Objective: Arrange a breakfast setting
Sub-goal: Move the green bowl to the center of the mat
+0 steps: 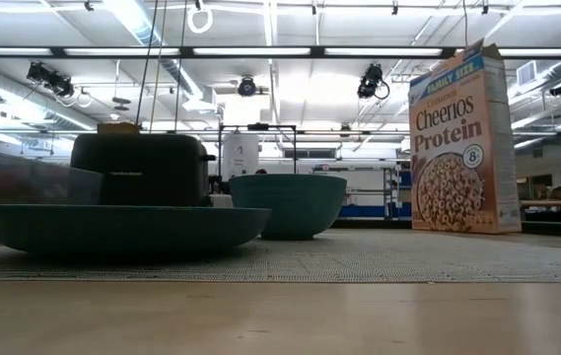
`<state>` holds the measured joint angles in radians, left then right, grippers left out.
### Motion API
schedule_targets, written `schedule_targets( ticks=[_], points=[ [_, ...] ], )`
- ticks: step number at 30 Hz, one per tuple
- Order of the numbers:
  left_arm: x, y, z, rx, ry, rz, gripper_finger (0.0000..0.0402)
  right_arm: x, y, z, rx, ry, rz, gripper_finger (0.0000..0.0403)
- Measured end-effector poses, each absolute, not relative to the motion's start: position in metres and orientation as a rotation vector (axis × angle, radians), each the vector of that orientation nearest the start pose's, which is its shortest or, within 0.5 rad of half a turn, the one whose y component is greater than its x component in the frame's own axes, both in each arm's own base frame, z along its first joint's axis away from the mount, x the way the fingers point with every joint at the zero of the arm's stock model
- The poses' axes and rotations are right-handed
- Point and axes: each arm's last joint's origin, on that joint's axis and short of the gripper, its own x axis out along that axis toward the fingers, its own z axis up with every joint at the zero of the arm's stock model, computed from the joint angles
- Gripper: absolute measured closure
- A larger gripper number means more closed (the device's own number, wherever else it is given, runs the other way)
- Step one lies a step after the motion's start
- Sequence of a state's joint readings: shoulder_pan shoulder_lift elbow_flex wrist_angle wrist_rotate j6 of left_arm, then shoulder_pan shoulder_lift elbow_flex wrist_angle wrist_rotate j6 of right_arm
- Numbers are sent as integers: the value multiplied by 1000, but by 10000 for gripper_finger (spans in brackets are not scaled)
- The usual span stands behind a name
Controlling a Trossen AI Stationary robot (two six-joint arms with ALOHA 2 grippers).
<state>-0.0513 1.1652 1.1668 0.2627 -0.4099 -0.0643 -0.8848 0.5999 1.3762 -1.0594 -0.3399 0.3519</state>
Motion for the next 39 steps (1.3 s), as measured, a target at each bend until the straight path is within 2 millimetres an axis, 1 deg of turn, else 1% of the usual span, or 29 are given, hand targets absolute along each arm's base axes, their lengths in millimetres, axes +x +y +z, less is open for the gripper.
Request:
schedule_targets(
  ticks=[5,10,13,16,19,21,24,26,28,31,32,36,39],
  points=[
    [261,6,444,-129,-276,385,88,29,-18,453,462,42,-499,55],
    [258,7,454,-170,-247,387,88,46,-36,466,404,-26,-446,55],
    [252,3,457,-182,-191,376,88,63,-52,470,398,-24,-404,55],
    [246,-7,461,-176,-150,342,88,85,-66,472,391,-15,-326,55],
    [242,-20,458,-174,-97,293,88,109,-71,474,373,-25,-234,55],
    [237,-30,455,-180,-54,291,88,126,-69,475,366,-26,-181,55],
    [225,-45,450,-188,17,306,88,152,-60,472,370,-3,-117,55],
    [220,-53,443,-219,80,315,88,168,-49,468,372,25,-72,55],
    [218,-60,432,-247,166,325,88,185,-34,464,367,56,-27,55],
    [216,-71,419,-287,259,315,88,207,-6,454,352,121,33,55],
    [218,-75,414,-277,291,309,88,215,4,450,343,146,51,55],
    [224,-100,395,-195,419,214,88,241,43,428,282,282,101,55],
    [226,-116,385,-182,480,165,88,259,65,400,232,446,71,55]
  ],
)
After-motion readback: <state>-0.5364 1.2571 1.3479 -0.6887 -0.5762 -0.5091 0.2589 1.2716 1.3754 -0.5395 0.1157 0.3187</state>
